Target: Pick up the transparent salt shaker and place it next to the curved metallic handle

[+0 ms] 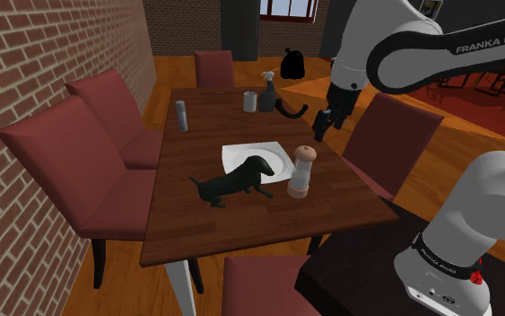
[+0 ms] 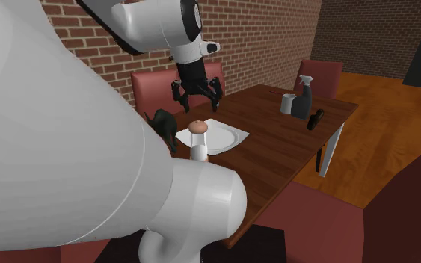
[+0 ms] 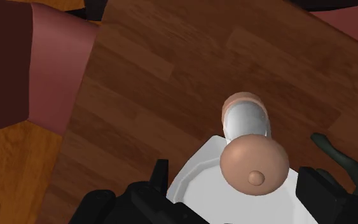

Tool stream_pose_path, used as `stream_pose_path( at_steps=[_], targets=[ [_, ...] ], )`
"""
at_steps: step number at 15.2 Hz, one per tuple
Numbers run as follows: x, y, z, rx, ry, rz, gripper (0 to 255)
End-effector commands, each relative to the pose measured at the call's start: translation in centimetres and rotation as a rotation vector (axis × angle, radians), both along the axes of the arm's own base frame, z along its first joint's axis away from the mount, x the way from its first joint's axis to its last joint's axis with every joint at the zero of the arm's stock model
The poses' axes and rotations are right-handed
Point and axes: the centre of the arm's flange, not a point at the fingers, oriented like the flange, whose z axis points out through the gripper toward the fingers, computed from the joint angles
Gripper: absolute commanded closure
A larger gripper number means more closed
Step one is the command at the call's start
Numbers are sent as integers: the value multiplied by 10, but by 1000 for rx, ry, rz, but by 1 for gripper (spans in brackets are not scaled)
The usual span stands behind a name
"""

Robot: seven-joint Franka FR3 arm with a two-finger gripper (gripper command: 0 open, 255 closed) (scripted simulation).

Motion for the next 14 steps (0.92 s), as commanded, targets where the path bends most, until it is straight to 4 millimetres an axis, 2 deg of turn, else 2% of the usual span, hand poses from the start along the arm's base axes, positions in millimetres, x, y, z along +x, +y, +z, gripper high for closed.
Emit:
stream_pose_path(
  at_steps=[1, 3, 4, 11, 14],
  targets=[
    [6, 19, -21, -11, -25, -8, 0],
    [13, 36, -41, -23, -46, -14, 0],
    [14, 38, -43, -24, -49, -15, 0],
    [22, 31, -82, -24, -49, -15, 0],
    [22, 31, -82, -24, -49, -15, 0]
  ],
)
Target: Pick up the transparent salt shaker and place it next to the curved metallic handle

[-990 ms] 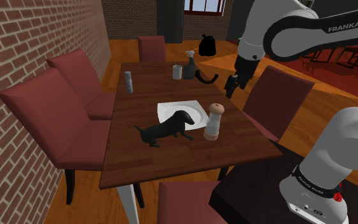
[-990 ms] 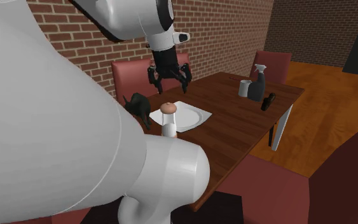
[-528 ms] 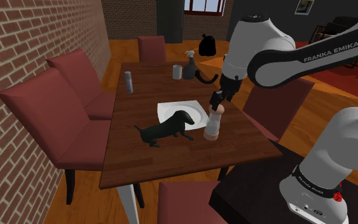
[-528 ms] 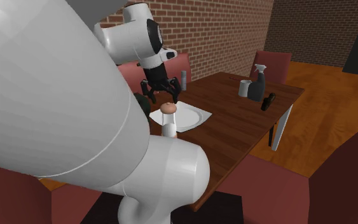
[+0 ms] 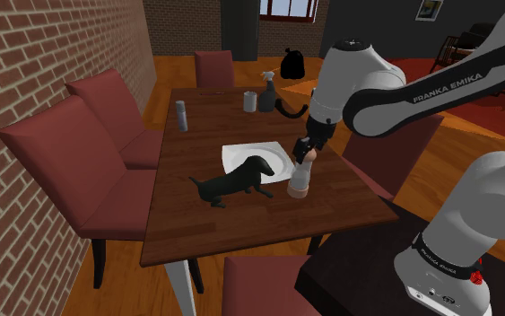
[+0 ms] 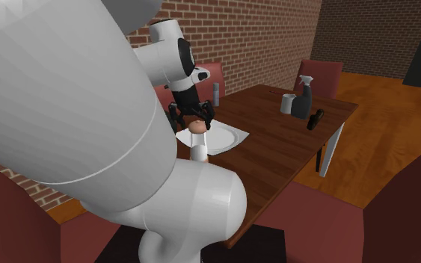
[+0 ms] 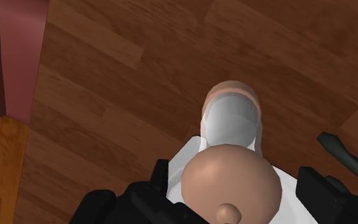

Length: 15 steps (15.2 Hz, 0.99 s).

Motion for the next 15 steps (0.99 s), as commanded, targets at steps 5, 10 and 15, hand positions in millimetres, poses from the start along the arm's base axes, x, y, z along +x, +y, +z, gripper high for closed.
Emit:
stream_pose_path(
  at_steps=[5, 10, 15],
  targets=[
    [0, 0, -1, 0, 0, 0, 0],
    [0, 0, -1, 0, 0, 0, 255],
    [0, 0, -1, 0, 0, 0, 255]
  ],
)
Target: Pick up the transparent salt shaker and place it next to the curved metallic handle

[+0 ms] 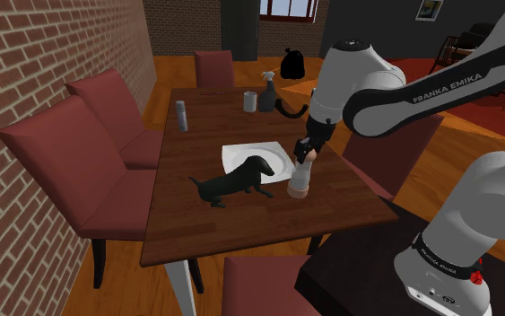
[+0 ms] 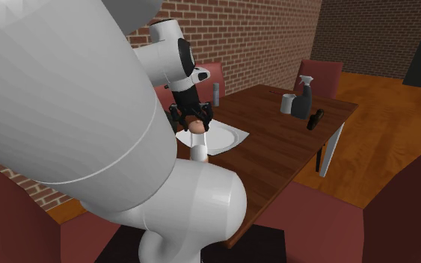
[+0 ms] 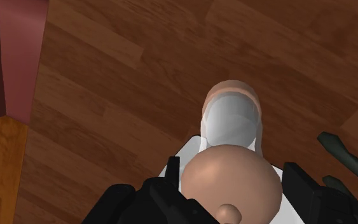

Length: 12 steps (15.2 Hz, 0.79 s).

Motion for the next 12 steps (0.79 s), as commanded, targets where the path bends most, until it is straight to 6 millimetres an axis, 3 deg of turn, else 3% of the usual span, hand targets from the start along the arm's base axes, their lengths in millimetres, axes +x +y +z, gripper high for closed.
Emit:
stream_pose_path(
  at_steps=[1, 12],
  targets=[
    [0, 0, 5, 0, 1, 0, 255],
    [0, 0, 63, 0, 1, 0, 255]
  ],
)
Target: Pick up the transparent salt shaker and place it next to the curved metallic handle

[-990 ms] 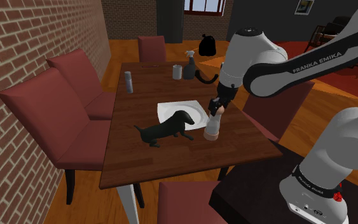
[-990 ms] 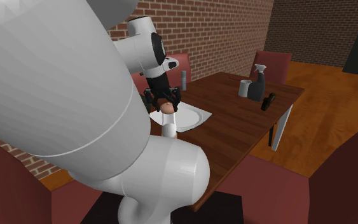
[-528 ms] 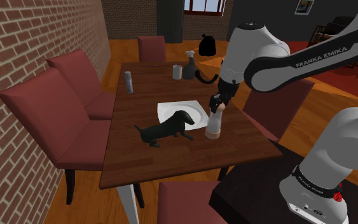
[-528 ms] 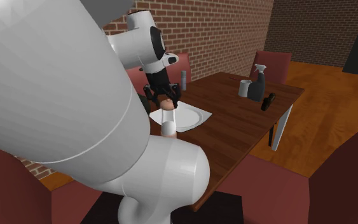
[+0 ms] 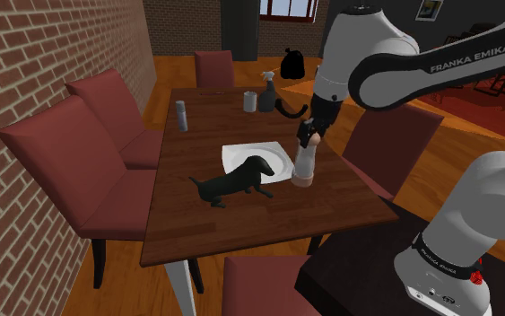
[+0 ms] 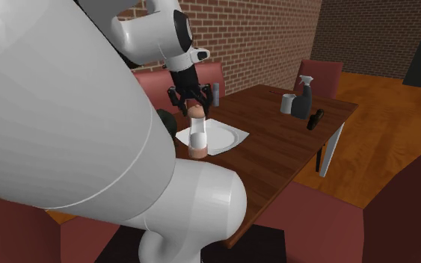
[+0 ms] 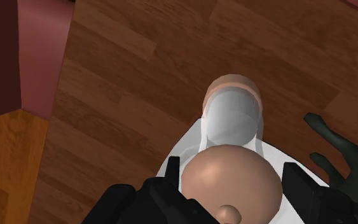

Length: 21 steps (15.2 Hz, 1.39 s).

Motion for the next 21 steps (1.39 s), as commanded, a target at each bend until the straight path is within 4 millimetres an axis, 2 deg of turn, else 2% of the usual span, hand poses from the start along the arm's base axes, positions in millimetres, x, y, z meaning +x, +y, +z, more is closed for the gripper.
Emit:
stream_pose_path(
  at_steps=[1, 21],
  targets=[
    [-1, 0, 10, 0, 0, 0, 255],
    [-1, 0, 116, 0, 0, 0, 255]
  ],
)
